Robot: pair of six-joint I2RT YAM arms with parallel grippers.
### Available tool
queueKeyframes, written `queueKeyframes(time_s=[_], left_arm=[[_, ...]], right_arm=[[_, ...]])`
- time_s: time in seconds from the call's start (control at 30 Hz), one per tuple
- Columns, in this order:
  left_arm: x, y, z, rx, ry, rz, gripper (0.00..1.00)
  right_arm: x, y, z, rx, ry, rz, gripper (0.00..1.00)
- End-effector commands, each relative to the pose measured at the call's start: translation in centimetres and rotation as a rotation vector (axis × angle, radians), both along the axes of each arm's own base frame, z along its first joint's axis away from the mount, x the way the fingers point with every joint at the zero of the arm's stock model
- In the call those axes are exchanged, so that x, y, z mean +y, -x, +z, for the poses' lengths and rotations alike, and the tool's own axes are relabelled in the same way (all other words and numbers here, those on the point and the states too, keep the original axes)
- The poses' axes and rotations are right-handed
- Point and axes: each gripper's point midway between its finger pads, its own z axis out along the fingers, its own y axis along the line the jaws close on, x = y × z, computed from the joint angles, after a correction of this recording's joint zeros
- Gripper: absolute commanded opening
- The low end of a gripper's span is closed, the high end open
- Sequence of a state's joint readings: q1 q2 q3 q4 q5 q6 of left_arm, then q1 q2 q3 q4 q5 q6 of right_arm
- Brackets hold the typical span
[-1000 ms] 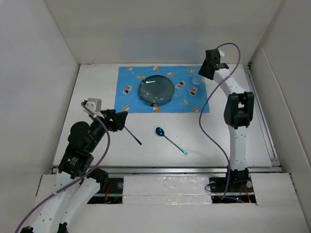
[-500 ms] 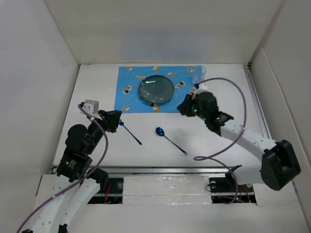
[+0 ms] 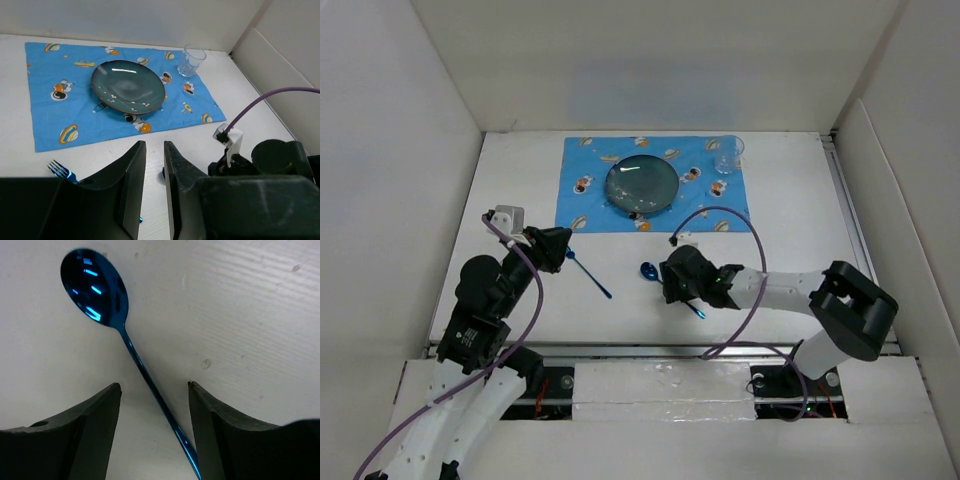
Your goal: Set the dinner table for one person
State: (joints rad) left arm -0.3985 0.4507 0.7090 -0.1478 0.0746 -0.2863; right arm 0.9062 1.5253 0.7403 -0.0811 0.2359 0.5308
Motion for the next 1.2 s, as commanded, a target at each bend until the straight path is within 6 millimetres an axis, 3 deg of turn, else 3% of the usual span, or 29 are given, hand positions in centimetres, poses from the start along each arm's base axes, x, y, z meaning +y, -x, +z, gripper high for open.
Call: queueKeyframes(time_s=[0.0,0.1,0.13,0.2,0.23,0.33,0.4,0.5,0.57,0.63,0.67,0.73,0.77,0.87,0.9,0.97,1.0,1.03,1.17], left_arm=[[-0.2,0.1,1.7,-0.046,0.022,-0.010,0.19],[-0.2,0.1,1.5,-0.038,0.020,-0.009,0.19],[-0.2,0.1,1.6,-0.042,0.022,-0.010,0.19],[-0.1,0.1,1.8,-0.047,0.024,-0.003,0.19],[0.0,0.0,1.7,-0.042,0.022,0.001,0.19],[-0.1,0.2,1.8,-0.046,0.024,-0.007,0.19],[0.0,0.2,1.8,-0.050,0.023,-0.001,0.19],[0.0,0.0,1.6,-0.039,0.021,0.001,0.19],[-0.2,0.2,1.8,-0.048,0.024,-0.012,0.19],[-0.1,0.1,1.7,-0.044,0.021,-0.004,0.19],[-0.1,0.0,1.6,-0.040,0.021,-0.004,0.19],[-0.2,0.2,1.7,-0.042,0.023,-0.012,0.20],[-0.1,0.2,1.8,-0.048,0.024,-0.009,0.20],[0.2,0.2,1.8,-0.046,0.022,0.007,0.20],[0.1,0.2,1.7,-0.045,0.023,0.004,0.21],[0.1,0.4,1.7,-0.049,0.025,-0.001,0.23],[0.2,0.4,1.8,-0.051,0.025,0.004,0.23],[0.2,0.3,1.8,-0.048,0.024,0.007,0.23],[0.2,0.3,1.8,-0.048,0.024,0.008,0.24]], right_arm=[[0.9,-0.1,0.0,-0.039,0.064,-0.028,0.61],[1.2,1.0,-1.5,-0.013,0.119,-0.024,0.56],[0.4,1.1,-2.0,-0.018,0.172,-0.054,0.41],[-0.3,0.7,-2.9,-0.032,0.245,-0.124,0.21],[-0.6,1.2,-3.3,-0.026,0.284,-0.128,0.04],[0.2,1.5,-3.4,-0.041,0.308,-0.129,0.00],[0.7,1.5,-2.3,-0.054,0.285,-0.138,0.00],[2.4,0.9,2.2,-0.109,0.160,-0.109,0.00],[2.1,-1.7,6.4,-0.162,0.055,-0.148,0.00],[0.2,-5.2,9.2,-0.195,0.017,-0.191,0.00],[0.5,-7.1,12.2,-0.253,-0.040,-0.182,0.00],[-1.1,-10.1,13.6,-0.273,-0.052,-0.218,0.00],[-2.5,-13.3,14.9,-0.289,-0.053,-0.264,0.00],[-4.3,-17.6,15.2,-0.285,-0.029,-0.327,0.00],[-5.1,-20.4,15.2,-0.287,-0.024,-0.364,0.00],[-5.8,-23.0,14.6,-0.278,-0.009,-0.392,0.00],[-6.7,-25.4,16.4,-0.309,-0.028,-0.424,0.00],[-7.0,-26.6,13.7,-0.258,0.018,-0.433,0.00],[-8.0,-30.9,12.3,-0.224,0.038,-0.450,0.00]])
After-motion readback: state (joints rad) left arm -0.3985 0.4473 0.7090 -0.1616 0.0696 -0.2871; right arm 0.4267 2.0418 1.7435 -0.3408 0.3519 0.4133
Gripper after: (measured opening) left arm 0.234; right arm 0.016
